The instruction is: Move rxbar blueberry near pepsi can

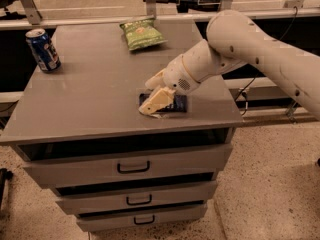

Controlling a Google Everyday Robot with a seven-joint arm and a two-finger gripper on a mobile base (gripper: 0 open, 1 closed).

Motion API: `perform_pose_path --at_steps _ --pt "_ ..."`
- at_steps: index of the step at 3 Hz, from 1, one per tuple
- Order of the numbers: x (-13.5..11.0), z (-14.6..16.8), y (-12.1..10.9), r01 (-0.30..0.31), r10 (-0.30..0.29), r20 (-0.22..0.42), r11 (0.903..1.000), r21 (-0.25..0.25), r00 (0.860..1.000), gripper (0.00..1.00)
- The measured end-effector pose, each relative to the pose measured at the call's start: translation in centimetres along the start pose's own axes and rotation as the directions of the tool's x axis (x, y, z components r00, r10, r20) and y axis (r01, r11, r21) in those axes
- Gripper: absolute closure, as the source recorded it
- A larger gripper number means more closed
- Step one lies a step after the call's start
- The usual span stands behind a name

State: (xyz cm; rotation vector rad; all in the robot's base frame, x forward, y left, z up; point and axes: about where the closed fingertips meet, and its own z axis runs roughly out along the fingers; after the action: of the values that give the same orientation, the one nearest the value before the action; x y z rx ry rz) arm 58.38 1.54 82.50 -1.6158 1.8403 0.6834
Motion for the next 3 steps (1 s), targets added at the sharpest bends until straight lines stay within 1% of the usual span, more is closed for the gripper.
perform_pose_path --at_steps 1,2,3 --pt "-0.3 -0.2 0.0 0.000 0.000 0.000 1.0000 0.000 1.000 0.85" --pt "-0.4 -0.4 0.0 0.000 0.000 0.000 1.0000 0.000 1.000 1.00" --pt "-2.8 -1.1 -0.7 0.000 0.001 -0.020 0.9991 0.043 1.000 1.00"
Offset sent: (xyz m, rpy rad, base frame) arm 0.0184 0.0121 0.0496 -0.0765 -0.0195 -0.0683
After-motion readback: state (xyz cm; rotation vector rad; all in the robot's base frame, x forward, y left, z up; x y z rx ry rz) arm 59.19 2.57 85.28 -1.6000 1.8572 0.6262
